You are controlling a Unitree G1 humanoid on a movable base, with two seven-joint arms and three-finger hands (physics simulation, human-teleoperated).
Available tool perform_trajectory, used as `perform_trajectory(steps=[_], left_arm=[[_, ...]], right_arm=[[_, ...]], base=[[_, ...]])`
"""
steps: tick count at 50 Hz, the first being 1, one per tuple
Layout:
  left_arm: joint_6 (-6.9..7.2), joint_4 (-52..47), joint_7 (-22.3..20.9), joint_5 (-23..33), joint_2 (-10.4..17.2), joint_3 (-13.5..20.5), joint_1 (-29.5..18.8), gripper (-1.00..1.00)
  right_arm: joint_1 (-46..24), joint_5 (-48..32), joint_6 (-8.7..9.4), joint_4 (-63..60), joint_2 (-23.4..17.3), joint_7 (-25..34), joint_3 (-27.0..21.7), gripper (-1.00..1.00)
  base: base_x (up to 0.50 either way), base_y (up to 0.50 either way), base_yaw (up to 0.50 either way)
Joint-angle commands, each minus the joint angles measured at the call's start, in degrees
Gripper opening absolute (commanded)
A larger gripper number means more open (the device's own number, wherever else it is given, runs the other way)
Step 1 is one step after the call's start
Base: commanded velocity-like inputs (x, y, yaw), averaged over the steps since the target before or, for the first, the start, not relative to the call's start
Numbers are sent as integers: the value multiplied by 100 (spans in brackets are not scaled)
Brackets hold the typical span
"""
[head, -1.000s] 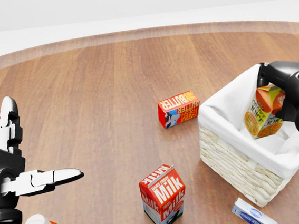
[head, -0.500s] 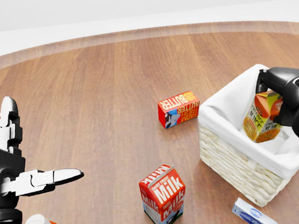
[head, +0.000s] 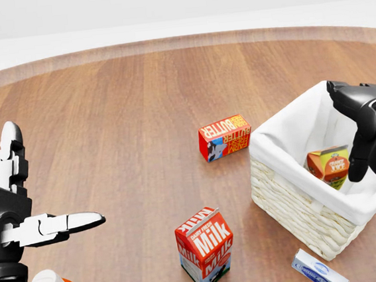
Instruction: Pick up the orange juice, and put it in the basket.
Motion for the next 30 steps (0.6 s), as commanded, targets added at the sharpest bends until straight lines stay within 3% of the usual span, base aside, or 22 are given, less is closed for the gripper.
perform_trajectory(steps=[1, 30], left_arm=[[0, 0, 1, -1, -1, 1, 0, 100], [0, 0, 0, 0, 0, 0, 0, 100]], right_arm=[[53, -26, 0, -127, -12, 84, -14, 100], [107, -94, 0, -636, -48, 497, -94, 100]], base=[[0, 0, 0], [0, 0, 0]])
